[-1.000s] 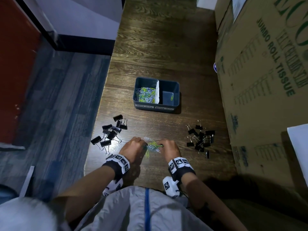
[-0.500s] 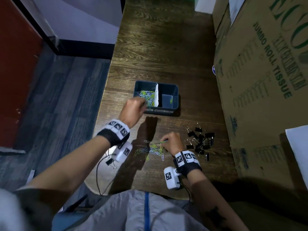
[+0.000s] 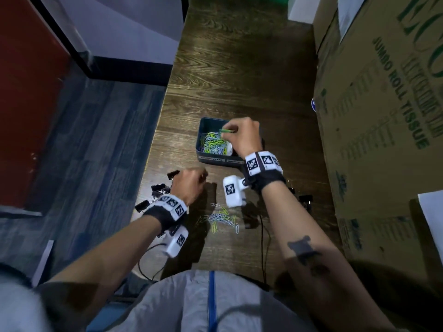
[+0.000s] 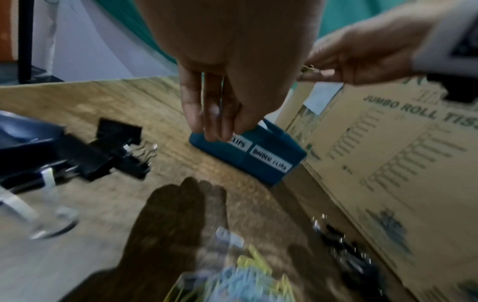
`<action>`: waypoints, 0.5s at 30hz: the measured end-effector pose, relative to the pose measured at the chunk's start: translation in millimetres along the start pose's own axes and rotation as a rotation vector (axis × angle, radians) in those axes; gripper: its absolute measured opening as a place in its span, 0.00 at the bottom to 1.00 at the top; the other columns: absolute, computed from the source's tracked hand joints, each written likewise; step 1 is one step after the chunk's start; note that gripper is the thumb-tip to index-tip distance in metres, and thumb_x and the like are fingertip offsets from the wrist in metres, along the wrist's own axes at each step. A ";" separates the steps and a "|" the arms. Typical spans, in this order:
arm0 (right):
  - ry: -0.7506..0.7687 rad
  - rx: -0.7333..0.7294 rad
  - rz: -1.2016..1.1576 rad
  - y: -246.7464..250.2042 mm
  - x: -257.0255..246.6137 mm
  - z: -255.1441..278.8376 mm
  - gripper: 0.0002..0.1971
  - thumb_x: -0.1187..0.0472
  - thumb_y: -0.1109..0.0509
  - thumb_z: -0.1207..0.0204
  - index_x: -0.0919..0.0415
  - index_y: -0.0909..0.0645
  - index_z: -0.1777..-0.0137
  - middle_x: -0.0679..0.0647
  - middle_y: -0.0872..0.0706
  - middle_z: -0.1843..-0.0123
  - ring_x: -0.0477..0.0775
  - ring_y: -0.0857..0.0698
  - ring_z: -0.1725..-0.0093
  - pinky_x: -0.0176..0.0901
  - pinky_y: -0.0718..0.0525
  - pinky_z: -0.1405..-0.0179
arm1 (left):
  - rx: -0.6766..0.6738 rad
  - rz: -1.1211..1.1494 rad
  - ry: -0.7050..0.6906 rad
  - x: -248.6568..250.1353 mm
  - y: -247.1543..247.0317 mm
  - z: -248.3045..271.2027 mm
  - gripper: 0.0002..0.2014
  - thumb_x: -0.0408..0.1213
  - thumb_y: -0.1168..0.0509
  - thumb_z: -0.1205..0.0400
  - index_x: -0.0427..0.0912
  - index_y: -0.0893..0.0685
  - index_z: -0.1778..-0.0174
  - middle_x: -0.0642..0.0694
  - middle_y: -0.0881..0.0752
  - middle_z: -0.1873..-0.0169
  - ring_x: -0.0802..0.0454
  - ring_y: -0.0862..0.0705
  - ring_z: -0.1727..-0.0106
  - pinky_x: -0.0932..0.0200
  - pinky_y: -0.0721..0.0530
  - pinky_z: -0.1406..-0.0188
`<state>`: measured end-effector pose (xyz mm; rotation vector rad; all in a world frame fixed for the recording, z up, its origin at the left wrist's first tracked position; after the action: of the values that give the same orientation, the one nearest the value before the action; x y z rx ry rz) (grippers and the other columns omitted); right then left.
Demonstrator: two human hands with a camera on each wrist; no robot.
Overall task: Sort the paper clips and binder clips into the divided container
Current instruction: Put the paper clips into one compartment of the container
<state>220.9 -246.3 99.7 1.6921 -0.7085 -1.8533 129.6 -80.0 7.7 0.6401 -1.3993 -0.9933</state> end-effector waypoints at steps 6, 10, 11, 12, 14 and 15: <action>0.024 -0.018 0.077 -9.4 25.2 25.7 0.16 0.61 0.17 0.30 0.55 0.11 0.42 0.50 0.09 0.55 0.51 0.10 0.53 0.46 0.12 0.46 | -0.315 -0.145 -0.046 -24.5 -37.3 49.0 0.08 0.39 0.34 0.20 0.46 0.19 0.46 0.47 0.15 0.52 0.46 0.14 0.54 0.51 0.15 0.55; -0.105 -0.281 0.166 -42.0 78.4 78.2 0.16 0.67 0.21 0.26 0.56 0.13 0.40 0.51 0.09 0.52 0.50 0.11 0.53 0.50 0.10 0.46 | -0.424 -0.156 -0.074 -34.8 -50.5 68.0 0.23 0.48 0.27 0.24 0.49 0.25 0.37 0.48 0.22 0.46 0.45 0.16 0.52 0.53 0.20 0.59; -0.144 -0.355 0.200 -48.7 90.8 92.2 0.17 0.68 0.21 0.26 0.55 0.13 0.38 0.53 0.09 0.49 0.52 0.11 0.51 0.51 0.10 0.45 | -0.441 -0.156 -0.086 -35.7 -52.2 71.4 0.27 0.48 0.25 0.26 0.48 0.26 0.35 0.48 0.24 0.44 0.46 0.17 0.51 0.52 0.18 0.57; -0.180 -0.423 0.235 -54.5 101.8 106.0 0.20 0.68 0.21 0.26 0.55 0.15 0.35 0.55 0.10 0.44 0.53 0.11 0.48 0.53 0.11 0.44 | -0.455 -0.161 -0.098 -36.4 -53.6 74.0 0.31 0.48 0.23 0.28 0.47 0.27 0.33 0.48 0.26 0.42 0.46 0.18 0.50 0.51 0.17 0.55; -0.237 -0.550 0.288 -62.7 119.6 128.8 0.25 0.66 0.20 0.28 0.54 0.18 0.31 0.57 0.12 0.39 0.57 0.12 0.43 0.54 0.11 0.44 | -0.466 -0.168 -0.103 -38.0 -56.8 76.8 0.35 0.47 0.22 0.30 0.46 0.29 0.30 0.46 0.27 0.40 0.45 0.18 0.48 0.50 0.17 0.52; -0.253 -0.605 0.325 -66.3 126.8 138.0 0.27 0.66 0.19 0.29 0.53 0.19 0.30 0.56 0.13 0.37 0.58 0.13 0.42 0.55 0.12 0.43 | -0.465 -0.165 -0.097 -38.4 -58.4 77.8 0.35 0.46 0.22 0.30 0.45 0.29 0.29 0.45 0.27 0.39 0.44 0.18 0.47 0.49 0.17 0.51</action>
<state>71.3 -281.8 -26.4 0.9162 -0.4197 -1.8147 46.6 -60.6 -52.9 0.3655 -1.1508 -1.4411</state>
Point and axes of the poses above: each hand's wrist, its own z-axis away from the middle knuckle, its own y-axis out of the back of the hand, x = y × z, the point moved 2 cm from there along -z, towards the middle knuckle
